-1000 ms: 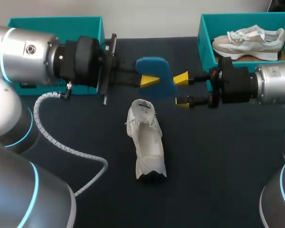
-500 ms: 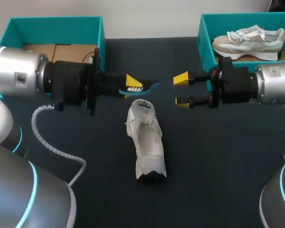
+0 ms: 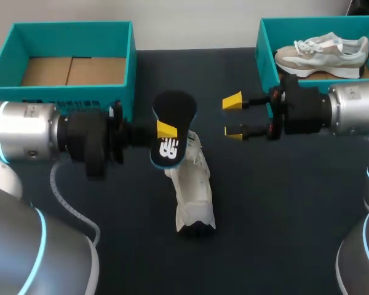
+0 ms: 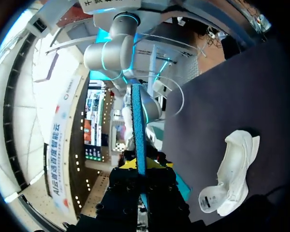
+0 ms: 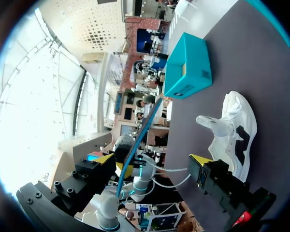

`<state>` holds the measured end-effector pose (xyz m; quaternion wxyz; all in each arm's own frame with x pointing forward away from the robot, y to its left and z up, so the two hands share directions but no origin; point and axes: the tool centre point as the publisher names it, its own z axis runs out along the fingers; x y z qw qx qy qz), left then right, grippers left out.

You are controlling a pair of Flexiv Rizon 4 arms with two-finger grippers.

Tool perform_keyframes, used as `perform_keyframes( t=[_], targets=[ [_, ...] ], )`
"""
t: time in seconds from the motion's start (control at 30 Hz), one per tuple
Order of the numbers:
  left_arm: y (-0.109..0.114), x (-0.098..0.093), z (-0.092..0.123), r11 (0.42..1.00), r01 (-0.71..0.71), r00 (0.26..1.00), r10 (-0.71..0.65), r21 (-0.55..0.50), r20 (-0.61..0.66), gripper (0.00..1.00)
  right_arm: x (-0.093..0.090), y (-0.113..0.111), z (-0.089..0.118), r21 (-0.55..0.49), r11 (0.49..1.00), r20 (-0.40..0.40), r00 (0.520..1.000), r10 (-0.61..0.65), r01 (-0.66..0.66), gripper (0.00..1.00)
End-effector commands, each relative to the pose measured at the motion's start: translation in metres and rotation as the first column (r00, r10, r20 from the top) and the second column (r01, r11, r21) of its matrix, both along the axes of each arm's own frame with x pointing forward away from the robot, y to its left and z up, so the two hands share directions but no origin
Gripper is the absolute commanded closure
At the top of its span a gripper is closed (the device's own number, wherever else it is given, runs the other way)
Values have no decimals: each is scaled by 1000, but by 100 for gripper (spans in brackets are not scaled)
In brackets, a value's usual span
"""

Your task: Take the shoe out of the shoebox, open the shoe tongue, remove and reinsert the insole, then place the shoe into the shoebox

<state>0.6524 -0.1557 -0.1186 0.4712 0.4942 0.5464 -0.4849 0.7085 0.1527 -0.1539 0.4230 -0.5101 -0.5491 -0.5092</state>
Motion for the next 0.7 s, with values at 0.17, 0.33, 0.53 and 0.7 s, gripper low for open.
perform_keyframes(
  t=[0.17,0.33,0.53,0.7],
  targets=[
    [-8,-3,-24,992,-20,966,53,-128,253,100,0,21,-4,20,1000,-19,1000,16,-16,0],
    [-19,-1,-32,991,-17,969,48,-129,244,100,-2,32,-2,30,999,-22,999,31,-30,0],
    [-37,-1,-40,990,-14,975,44,-137,217,100,-7,45,2,37,999,-17,999,36,-35,0],
    [-50,-1,-43,991,-10,976,39,-136,213,100,-11,52,0,45,998,-20,999,41,-40,20]
  ],
)
